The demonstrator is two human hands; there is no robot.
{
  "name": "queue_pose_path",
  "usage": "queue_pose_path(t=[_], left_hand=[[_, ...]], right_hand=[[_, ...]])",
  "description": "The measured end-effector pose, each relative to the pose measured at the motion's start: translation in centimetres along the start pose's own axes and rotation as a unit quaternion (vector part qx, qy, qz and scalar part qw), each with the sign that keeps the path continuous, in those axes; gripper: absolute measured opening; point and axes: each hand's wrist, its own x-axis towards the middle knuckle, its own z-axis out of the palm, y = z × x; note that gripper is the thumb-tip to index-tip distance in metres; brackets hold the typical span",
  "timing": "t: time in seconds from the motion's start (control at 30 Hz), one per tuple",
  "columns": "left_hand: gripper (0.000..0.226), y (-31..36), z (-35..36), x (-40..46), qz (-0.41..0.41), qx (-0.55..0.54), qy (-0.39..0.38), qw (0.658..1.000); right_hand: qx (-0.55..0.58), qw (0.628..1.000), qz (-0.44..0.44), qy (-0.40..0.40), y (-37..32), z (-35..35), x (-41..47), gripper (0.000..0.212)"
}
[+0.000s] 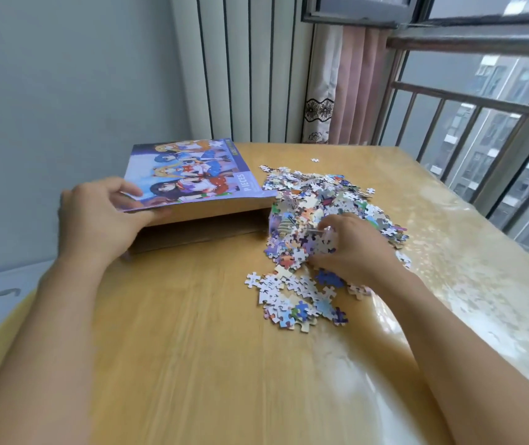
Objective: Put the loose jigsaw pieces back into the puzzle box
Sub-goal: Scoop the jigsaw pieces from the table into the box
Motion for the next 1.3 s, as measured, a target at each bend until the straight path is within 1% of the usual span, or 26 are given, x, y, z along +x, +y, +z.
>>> queue_pose_path(t=[0.07, 0.13, 0.17, 0.2, 0.23, 0.27, 0.33, 0.4, 0.5, 0.63, 0.7, 0.77, 0.83, 0.9, 1.0, 1.1, 1.2, 1.3], left_hand=[[0.049, -0.1, 0.2, 0.3, -0.008, -0.074, 0.025, 0.997], [0.059, -0.5, 0.6, 0.4, -0.025, -0.139, 0.057, 0.988], [0.055, -0.7, 0.7, 0.3, -0.040, -0.147, 0.070, 0.986], [0.047, -0.9, 1.0, 0.1, -0.057, -0.144, 0.075, 0.985], [0.038, -1.1, 1.4, -0.2, -0.074, -0.139, 0.068, 0.985], [0.035, -1.3, 1.9, -0.4, -0.081, -0.137, 0.054, 0.986], [0.034, -1.7, 2.8, -0.7, -0.074, -0.152, 0.037, 0.985], [0.027, -2.0, 3.5, -0.9, -0.055, -0.186, 0.063, 0.979], [0.031, -1.5, 4.1, -2.1, -0.054, -0.244, 0.140, 0.958], [0.045, -2.6, 4.1, -2.8, -0.077, -0.298, 0.201, 0.930], [0.041, -3.2, 3.9, -2.4, -0.052, -0.298, 0.227, 0.926], [0.029, -3.0, 4.3, -2.1, -0.004, -0.268, 0.217, 0.939], [0.024, -2.6, 5.0, -1.6, 0.022, -0.249, 0.193, 0.949], [0.013, -2.7, 5.4, -1.1, 0.046, -0.230, 0.181, 0.955], [0.024, -2.6, 5.5, -0.5, 0.082, -0.184, 0.176, 0.964], [0.025, -2.2, 5.4, -0.3, 0.105, -0.178, 0.166, 0.964], [0.048, -2.1, 5.3, -0.4, 0.122, -0.174, 0.153, 0.965], [0.063, -1.9, 5.3, -0.5, 0.147, -0.166, 0.148, 0.964]], right_hand=[[0.033, 0.999, -0.001, 0.006, 0.1, 0.1, 0.1, 0.061], [0.088, 0.996, 0.008, 0.005, 0.3, 0.1, 0.3, 0.070], [0.118, 0.993, 0.015, 0.006, 0.2, 0.0, 0.2, 0.076], [0.145, 0.989, 0.027, 0.008, 0.2, -0.1, 0.2, 0.082], [0.167, 0.985, 0.036, 0.007, 0.1, -0.3, 0.1, 0.087], [0.178, 0.983, 0.043, -0.002, 0.0, -0.5, 0.0, 0.093], [0.161, 0.986, 0.042, -0.034, 0.0, -0.8, -0.4, 0.102], [0.134, 0.988, 0.032, -0.066, 0.1, -1.2, -0.8, 0.104], [0.140, 0.988, 0.018, -0.064, 0.4, -1.4, -0.8, 0.087], [0.179, 0.984, 0.019, -0.003, 0.9, -0.8, 0.2, 0.056], [0.212, 0.977, 0.025, 0.019, 1.1, -0.5, 0.5, 0.047], [0.244, 0.969, 0.027, 0.036, 1.2, -0.3, 0.6, 0.044], [0.262, 0.963, 0.026, 0.057, 1.3, -0.2, 0.6, 0.041], [0.262, 0.962, 0.016, 0.073, 1.4, -0.2, 0.7, 0.039], [0.256, 0.963, 0.004, 0.081, 1.4, -0.3, 0.7, 0.034], [0.262, 0.961, -0.002, 0.085, 1.3, -0.5, 0.8, 0.031], [0.274, 0.954, -0.036, 0.113, 0.8, -0.9, 0.5, 0.029], [0.232, 0.952, -0.096, 0.174, 0.0, -1.6, -0.3, 0.027]])
